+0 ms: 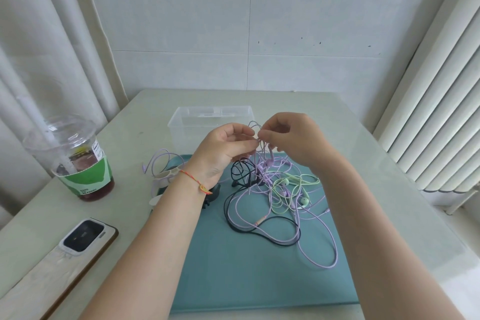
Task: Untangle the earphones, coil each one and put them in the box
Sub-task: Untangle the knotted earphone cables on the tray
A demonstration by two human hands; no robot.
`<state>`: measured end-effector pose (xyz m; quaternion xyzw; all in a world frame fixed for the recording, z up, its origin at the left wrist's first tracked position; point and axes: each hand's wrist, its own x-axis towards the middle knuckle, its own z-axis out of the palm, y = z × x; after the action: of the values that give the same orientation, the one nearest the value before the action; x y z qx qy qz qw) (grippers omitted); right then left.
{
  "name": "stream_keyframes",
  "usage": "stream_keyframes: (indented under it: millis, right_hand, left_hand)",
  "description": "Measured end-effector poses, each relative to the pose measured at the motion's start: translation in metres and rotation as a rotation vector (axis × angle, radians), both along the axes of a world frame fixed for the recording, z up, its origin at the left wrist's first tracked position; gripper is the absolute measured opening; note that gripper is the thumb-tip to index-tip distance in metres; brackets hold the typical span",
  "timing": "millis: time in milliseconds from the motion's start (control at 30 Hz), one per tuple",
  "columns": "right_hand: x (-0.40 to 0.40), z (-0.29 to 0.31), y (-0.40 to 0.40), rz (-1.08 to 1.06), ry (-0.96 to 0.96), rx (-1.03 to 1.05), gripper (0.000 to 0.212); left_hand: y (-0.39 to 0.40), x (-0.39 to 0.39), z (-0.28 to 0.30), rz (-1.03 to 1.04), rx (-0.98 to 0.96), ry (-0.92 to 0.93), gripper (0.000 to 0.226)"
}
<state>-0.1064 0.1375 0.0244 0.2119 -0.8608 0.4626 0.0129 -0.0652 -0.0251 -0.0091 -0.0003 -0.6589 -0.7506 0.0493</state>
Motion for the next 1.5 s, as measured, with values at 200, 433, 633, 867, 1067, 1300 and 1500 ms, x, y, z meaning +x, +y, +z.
stream_keyframes:
  millis: [200,433,633,867,1067,1300,1500]
  right_hand:
    - [-0.002,0.0,0.002,0.038,-0.09,-0.205,0.005]
    - [-0.002,0.0,-0.001,0.036,-0.091,-0.262,0.006]
    - [0.0,0.0,-0.002,0.004,-0.026,-0.169,0.01]
    - [0.003,0.001,-0.006,-0.042,-0.006,-0.114,0.008]
    - [0.001,-0.002,-0.005,-0.103,0.03,0.028,0.007]
    - [0.001,-0.003,-0.005,-0.122,0.171,0.214,0.009]
    - [0.005,-0.002,-0.003,-0.009,0.276,0.212,0.032]
  left_hand:
    - [-0.003,0.0,0.002,-0.09,0.265,-0.108,0.013]
    - [-0.002,0.0,0.003,-0.081,0.154,-0.13,0.009]
    - [0.001,0.002,0.006,0.005,0.075,-0.107,0.006]
    - [0.003,-0.005,0.003,0.236,0.049,-0.109,0.008]
    - [0.006,-0.006,0.0,0.294,-0.138,-0.027,0.009]
    - [0.008,-0.004,0.0,0.256,-0.222,0.0,0.006]
    - [0.008,-0.003,0.001,0.202,-0.252,0.012,0.006]
